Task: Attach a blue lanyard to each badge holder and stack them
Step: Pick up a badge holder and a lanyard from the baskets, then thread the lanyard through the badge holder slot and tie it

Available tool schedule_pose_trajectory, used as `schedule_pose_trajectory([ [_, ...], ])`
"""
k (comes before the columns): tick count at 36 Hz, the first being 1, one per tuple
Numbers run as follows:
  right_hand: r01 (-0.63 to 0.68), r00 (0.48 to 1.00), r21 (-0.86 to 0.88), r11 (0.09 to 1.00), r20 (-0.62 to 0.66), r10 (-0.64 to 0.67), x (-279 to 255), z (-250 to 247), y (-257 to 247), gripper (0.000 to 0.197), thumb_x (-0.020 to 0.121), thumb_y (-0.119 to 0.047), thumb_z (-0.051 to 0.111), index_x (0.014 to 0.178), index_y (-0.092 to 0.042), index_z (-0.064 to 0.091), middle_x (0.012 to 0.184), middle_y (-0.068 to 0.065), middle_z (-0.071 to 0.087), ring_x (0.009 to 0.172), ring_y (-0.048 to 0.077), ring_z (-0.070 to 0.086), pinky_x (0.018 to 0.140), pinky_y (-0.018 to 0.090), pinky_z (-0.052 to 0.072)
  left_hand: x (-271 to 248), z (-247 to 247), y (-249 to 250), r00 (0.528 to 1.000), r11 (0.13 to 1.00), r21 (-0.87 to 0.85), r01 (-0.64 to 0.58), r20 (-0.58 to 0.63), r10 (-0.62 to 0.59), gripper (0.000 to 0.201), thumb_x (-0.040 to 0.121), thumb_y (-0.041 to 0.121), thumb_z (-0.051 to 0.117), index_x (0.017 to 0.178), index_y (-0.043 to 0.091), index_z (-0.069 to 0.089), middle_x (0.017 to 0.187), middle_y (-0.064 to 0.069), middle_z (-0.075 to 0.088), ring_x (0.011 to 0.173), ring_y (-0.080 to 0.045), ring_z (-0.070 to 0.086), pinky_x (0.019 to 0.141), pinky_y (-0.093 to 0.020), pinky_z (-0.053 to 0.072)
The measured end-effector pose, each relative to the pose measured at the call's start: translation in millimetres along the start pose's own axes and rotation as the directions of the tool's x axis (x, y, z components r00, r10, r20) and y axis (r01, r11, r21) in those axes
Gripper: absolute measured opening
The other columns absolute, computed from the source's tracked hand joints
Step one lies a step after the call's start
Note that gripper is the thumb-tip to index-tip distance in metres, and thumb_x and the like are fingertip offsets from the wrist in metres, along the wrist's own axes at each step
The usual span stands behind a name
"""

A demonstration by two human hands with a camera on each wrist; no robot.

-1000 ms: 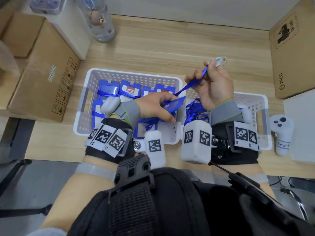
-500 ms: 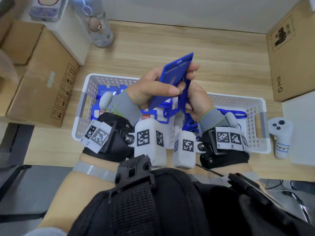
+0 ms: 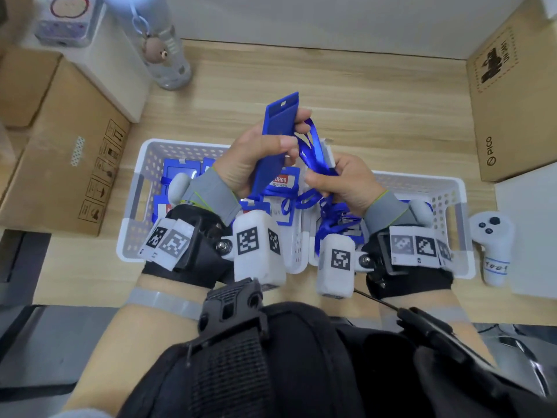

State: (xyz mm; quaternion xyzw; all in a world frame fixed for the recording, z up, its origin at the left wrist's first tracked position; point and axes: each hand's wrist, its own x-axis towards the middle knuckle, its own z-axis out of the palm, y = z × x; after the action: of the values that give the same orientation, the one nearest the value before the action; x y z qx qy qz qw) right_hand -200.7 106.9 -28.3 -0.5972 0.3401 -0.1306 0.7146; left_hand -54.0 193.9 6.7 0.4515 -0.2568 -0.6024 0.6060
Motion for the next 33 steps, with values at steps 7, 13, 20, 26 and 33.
schedule_pose_trajectory([
  [7, 0.013, 0.943, -0.246, 0.969, -0.319, -0.094, 45, -35, -28, 0.025, 0.084, -0.010, 0.064, 0.064, -0.018, 0.051, 0.034, -0.010, 0.050, 0.030, 0.001, 0.039, 0.035, 0.014, 0.028, 17, 2, -5, 0.969, 0.994, 0.021, 0.105, -0.227, -0.098, 0.051, 0.058, 0.032, 0.067, 0.107, 0.022, 0.058, 0.098, 0.006, 0.055, 0.069, -0.007, 0.054, 0.063, -0.021, 0.044],
  [13, -0.187, 0.921, -0.662, 0.726, -0.375, -0.105, 80, -64, -23, 0.004, 0.082, -0.018, 0.064, 0.084, -0.016, 0.061, 0.076, -0.002, 0.054, 0.068, 0.014, 0.048, 0.056, 0.018, 0.032, 29, -4, -7, 0.892, 0.984, -0.062, 0.165, -0.417, -0.176, 0.048, 0.065, 0.039, 0.057, 0.108, 0.019, 0.055, 0.105, 0.003, 0.054, 0.070, -0.009, 0.055, 0.058, -0.022, 0.044],
  [20, -0.428, 0.899, -0.807, 0.408, -0.424, 0.104, 101, -72, 4, 0.015, 0.089, -0.020, 0.050, 0.077, -0.012, 0.055, 0.081, 0.011, 0.053, 0.074, 0.027, 0.046, 0.067, 0.027, 0.034, 36, -11, -10, 0.868, 0.979, -0.104, 0.174, -0.453, -0.203, 0.036, 0.065, 0.040, 0.057, 0.096, 0.023, 0.056, 0.099, 0.004, 0.054, 0.068, -0.010, 0.054, 0.059, -0.024, 0.040],
  [26, -0.514, 0.858, -0.795, 0.323, -0.479, 0.186, 104, -78, 20, 0.016, 0.080, -0.023, 0.063, 0.088, -0.010, 0.067, 0.086, 0.006, 0.065, 0.077, 0.023, 0.060, 0.085, 0.035, 0.051, 38, -14, -11, 0.863, 0.976, -0.099, 0.195, -0.454, -0.219, 0.030, 0.065, 0.041, 0.057, 0.090, 0.024, 0.055, 0.098, 0.004, 0.054, 0.067, -0.009, 0.054, 0.057, -0.022, 0.041],
  [33, -0.465, 0.839, -0.694, 0.549, -0.544, 0.022, 95, -71, 10, 0.028, 0.080, -0.009, 0.056, 0.105, -0.020, 0.066, 0.126, 0.011, 0.052, 0.104, 0.030, 0.058, 0.083, 0.030, 0.045, 36, -15, -13, 0.852, 0.972, -0.092, 0.216, -0.468, -0.233, 0.034, 0.064, 0.043, 0.058, 0.093, 0.025, 0.057, 0.100, 0.006, 0.058, 0.068, -0.009, 0.056, 0.062, -0.024, 0.044],
])
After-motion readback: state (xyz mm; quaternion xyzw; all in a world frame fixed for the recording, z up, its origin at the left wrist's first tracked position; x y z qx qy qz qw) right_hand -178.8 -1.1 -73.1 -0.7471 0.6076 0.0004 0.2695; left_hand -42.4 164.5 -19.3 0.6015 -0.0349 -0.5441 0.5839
